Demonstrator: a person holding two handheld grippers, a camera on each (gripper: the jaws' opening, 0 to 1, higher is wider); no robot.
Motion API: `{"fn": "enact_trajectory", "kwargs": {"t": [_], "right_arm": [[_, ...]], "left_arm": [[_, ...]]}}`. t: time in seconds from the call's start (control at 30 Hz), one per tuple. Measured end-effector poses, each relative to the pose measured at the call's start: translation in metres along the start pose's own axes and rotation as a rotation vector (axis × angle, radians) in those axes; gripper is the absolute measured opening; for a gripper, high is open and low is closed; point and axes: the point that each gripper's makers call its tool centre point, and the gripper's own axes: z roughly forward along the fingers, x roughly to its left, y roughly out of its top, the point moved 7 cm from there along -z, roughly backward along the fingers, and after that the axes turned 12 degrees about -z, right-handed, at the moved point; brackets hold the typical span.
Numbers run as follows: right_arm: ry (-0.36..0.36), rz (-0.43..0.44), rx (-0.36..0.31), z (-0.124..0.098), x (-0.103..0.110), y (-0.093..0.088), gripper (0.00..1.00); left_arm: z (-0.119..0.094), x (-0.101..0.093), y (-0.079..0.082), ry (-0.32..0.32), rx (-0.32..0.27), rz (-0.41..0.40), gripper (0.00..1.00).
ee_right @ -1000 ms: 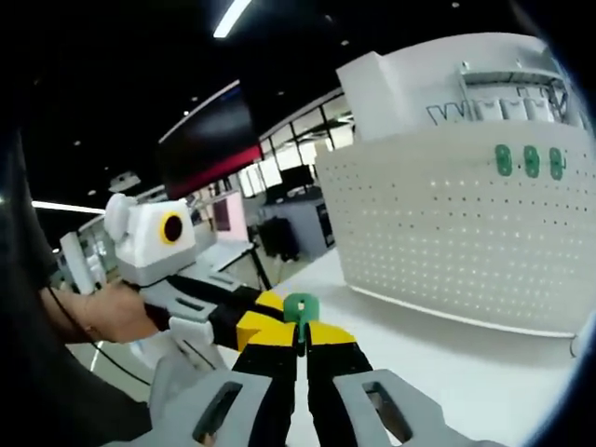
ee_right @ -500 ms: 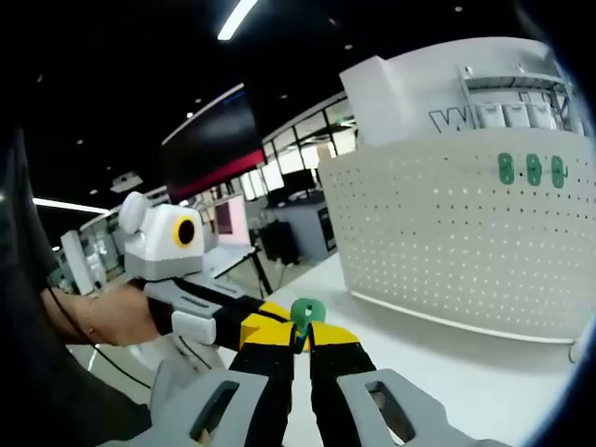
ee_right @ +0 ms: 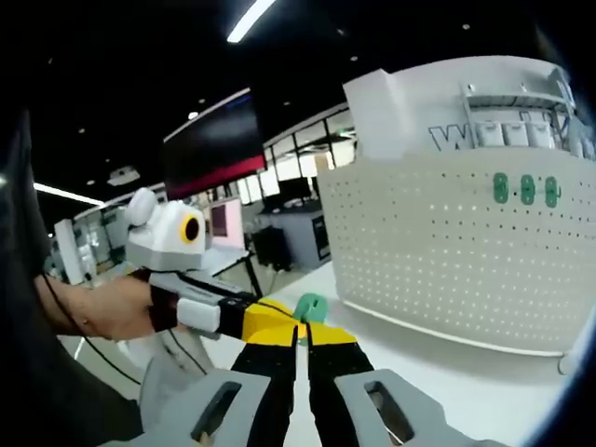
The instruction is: Insert the hook assembly into the mounting plate slot until the hook locks in place.
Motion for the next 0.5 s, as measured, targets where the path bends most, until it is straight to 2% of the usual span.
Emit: {"fn": "enact_trajectory", "kwargs": {"t": [0.07, 0.17, 0.5], "right_arm": [[0.005, 0.057, -0.010, 0.0009, -0.0007, 0.0007, 0.04], [-0.005, 0.034, -0.012, -0.0001, -0.0024, 0.0009, 0.03], [-0.005, 0.057, -0.012, -0.0019, -0.0024, 0.0008, 0.04]], "left_arm": [[0.0002, -0.0018, 0.0001, -0.010, -0.011, -0.005, 0.01], [0.0002, -0.0032, -0.0004, -0.017, -0.012, -0.007, 0.01], [-0.0021, -0.0003, 0.0025, 0.000, -0.032, 0.024, 0.01]]}}
